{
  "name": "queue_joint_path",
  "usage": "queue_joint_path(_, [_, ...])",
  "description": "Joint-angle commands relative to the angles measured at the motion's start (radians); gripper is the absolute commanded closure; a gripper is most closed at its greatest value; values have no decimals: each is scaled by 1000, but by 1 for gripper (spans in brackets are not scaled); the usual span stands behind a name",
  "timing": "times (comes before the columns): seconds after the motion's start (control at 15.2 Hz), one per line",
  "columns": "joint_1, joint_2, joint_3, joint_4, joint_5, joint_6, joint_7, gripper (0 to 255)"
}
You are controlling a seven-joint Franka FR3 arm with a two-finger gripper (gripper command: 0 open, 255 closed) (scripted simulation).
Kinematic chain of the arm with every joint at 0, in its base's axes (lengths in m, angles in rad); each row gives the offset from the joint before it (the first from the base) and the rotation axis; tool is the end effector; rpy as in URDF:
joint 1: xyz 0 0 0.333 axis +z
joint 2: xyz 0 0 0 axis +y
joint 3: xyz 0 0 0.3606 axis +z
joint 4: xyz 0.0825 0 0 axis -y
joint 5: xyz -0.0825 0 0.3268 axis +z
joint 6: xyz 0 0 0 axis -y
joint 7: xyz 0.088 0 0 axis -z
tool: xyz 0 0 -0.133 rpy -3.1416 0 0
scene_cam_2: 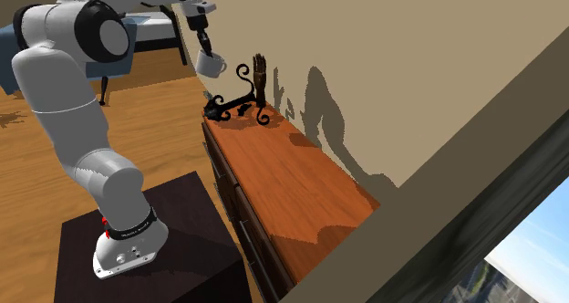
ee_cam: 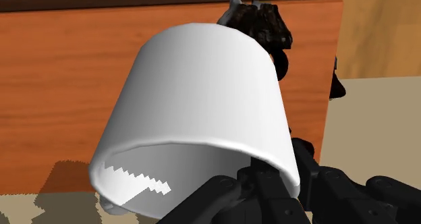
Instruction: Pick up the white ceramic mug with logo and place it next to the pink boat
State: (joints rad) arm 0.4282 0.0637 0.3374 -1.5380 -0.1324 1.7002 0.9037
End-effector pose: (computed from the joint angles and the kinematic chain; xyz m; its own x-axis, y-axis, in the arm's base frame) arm 0.4008 0.3537 0.6388 0.9803 -0.1284 0.1498 -0.1283 -0.9917 -0.0107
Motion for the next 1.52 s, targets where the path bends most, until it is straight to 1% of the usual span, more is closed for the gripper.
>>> queue_joint_path(0.0, [-26,-38,-20,-76,17,46,-42,255])
queue_joint_path(0.46, [-102,-102,-97,-272,50,195,-186,255])
queue_joint_path(0.92, [-168,-108,-171,-396,63,323,-321,255])
queue_joint_path(1.45, [-168,-87,-171,-480,55,428,-310,255])
